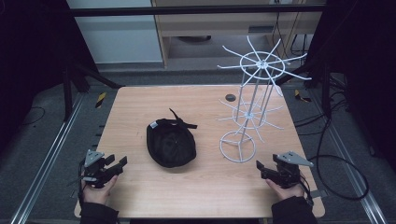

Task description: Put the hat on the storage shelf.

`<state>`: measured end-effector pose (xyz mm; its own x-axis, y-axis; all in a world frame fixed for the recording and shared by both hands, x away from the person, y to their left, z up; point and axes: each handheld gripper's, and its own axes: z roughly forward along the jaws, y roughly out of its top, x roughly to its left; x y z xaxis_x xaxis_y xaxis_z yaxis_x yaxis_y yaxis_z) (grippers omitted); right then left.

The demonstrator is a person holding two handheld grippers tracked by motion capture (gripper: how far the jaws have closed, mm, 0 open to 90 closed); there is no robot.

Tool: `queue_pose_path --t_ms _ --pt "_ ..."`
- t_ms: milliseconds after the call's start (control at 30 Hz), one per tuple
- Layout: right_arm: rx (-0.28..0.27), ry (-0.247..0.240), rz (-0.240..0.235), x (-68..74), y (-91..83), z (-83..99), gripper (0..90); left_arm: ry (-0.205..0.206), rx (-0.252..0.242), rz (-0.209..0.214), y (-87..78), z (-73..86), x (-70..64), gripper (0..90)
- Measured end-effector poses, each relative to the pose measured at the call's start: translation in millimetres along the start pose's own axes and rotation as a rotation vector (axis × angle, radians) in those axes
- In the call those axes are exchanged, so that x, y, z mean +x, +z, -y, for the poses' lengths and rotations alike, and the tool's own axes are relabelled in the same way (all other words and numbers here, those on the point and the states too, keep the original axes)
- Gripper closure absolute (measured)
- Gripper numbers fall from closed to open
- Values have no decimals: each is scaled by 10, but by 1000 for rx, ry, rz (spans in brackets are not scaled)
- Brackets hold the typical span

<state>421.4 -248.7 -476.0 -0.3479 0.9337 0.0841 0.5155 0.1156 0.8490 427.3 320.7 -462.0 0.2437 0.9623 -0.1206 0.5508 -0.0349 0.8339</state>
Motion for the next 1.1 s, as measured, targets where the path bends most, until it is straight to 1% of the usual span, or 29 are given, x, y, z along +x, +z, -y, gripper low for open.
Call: queue_pose_path --t_ms 67,133,200,267,300,400,433,500,667,800,833,967,1033,1100 --pt "-6 -16 -13 64 -8 -17 274 0 -2 8 -6 2 -26 446" --pt "-19 -19 -29 129 -19 -39 290 6 0 12 -7 4 -51 449" --pt "-29 -23 -54 191 -32 -54 309 5 2 22 -12 1 -73 452" --pt "-35 -38 -67 249 -38 -59 332 5 -7 33 -22 -14 -93 452" --pt "-42 -43 -82 278 -35 -63 341 9 -12 37 -26 -24 -103 452" --pt "-56 -70 -93 359 -22 -82 351 15 -20 37 -20 -47 -147 439" --pt "-67 -58 -113 396 -14 -87 361 17 -18 42 -16 -51 -155 441" --pt "-73 -52 -136 445 0 -103 366 23 -18 45 -11 -67 -185 441" --pt "-86 -64 -160 559 41 -162 368 44 -22 49 9 -127 -236 440" --pt "-97 -98 -185 642 72 -200 418 58 -25 49 22 -170 -269 442" --pt "-90 -109 -198 677 80 -210 423 57 -29 51 23 -189 -274 443" --pt "-83 -171 -226 817 121 -257 442 63 -57 58 -1 -299 -296 456" --pt "-87 -184 -237 875 128 -296 439 74 -66 59 0 -367 -315 464" --pt "-106 -178 -255 945 141 -356 433 82 -78 61 14 -415 -330 473"
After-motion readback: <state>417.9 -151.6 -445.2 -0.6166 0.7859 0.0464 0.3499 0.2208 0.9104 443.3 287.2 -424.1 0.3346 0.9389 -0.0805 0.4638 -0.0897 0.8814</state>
